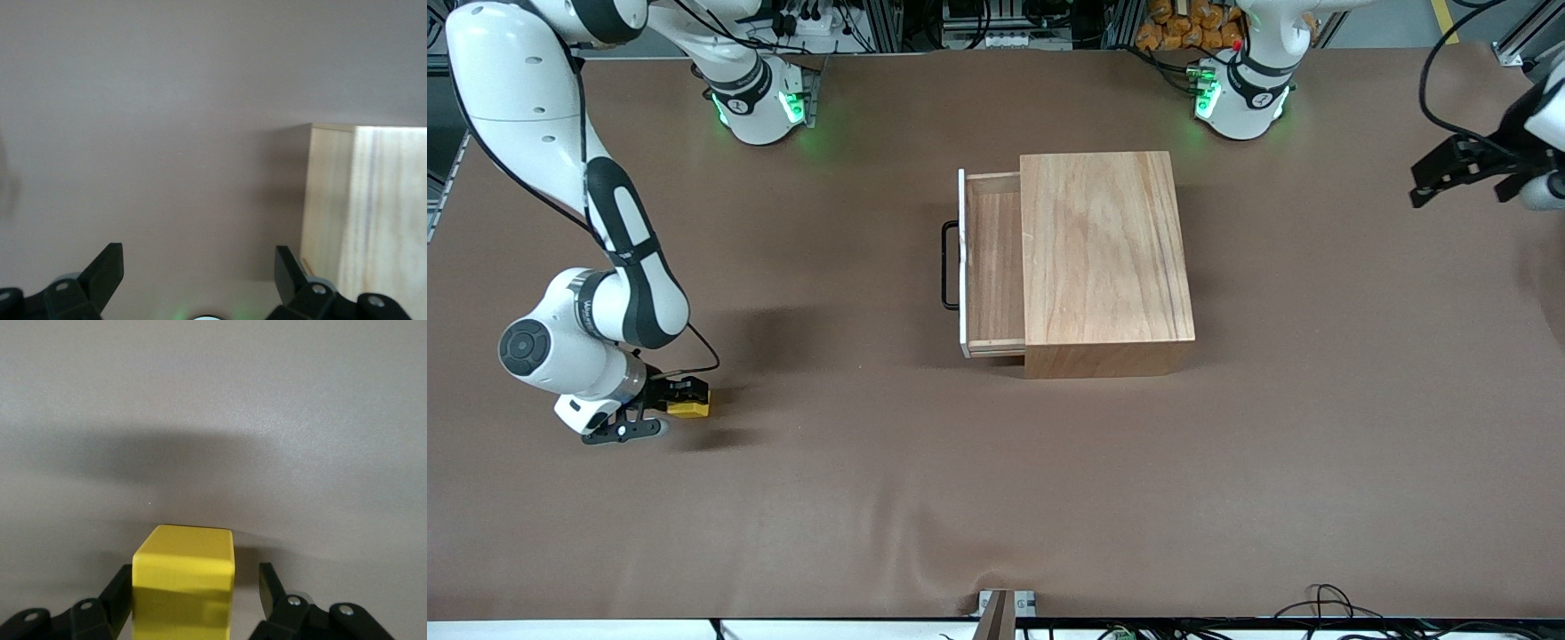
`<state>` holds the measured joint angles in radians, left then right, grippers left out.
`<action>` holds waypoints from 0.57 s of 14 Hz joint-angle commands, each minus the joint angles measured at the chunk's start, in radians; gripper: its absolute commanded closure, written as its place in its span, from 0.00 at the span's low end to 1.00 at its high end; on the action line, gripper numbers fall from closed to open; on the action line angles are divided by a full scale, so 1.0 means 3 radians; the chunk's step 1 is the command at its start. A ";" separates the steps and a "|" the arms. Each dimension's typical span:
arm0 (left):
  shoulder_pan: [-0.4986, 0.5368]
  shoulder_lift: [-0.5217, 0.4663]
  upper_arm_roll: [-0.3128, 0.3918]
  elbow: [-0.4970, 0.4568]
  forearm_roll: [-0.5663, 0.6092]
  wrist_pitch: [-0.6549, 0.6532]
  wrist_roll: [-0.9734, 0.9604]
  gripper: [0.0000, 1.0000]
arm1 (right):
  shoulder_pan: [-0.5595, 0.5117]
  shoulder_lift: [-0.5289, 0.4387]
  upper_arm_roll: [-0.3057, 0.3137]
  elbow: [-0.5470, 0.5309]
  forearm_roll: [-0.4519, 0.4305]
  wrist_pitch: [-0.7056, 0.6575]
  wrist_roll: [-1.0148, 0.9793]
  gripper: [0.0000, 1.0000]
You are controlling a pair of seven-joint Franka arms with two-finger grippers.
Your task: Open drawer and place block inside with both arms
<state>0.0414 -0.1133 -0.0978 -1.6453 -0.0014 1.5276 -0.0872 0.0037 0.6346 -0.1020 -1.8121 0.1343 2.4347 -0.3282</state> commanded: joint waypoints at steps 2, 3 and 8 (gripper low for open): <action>0.0015 -0.0057 -0.0017 -0.0033 -0.0180 -0.0009 0.0020 0.00 | -0.0023 0.0027 0.0023 0.0037 0.0048 0.0020 -0.0041 0.44; 0.0020 -0.0057 -0.0032 -0.0043 -0.0180 -0.0009 0.0025 0.00 | -0.0022 0.0027 0.0023 0.0037 0.0048 0.0014 -0.0021 0.54; 0.0020 -0.0057 -0.0042 -0.0058 -0.0164 -0.0009 0.0030 0.00 | 0.0018 -0.0019 0.0038 0.0063 0.0053 -0.0001 -0.0041 1.00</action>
<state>0.0415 -0.1133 -0.1054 -1.6497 -0.0368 1.5276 -0.0847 0.0045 0.6364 -0.0998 -1.8072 0.1362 2.4347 -0.3261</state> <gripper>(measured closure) 0.000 0.445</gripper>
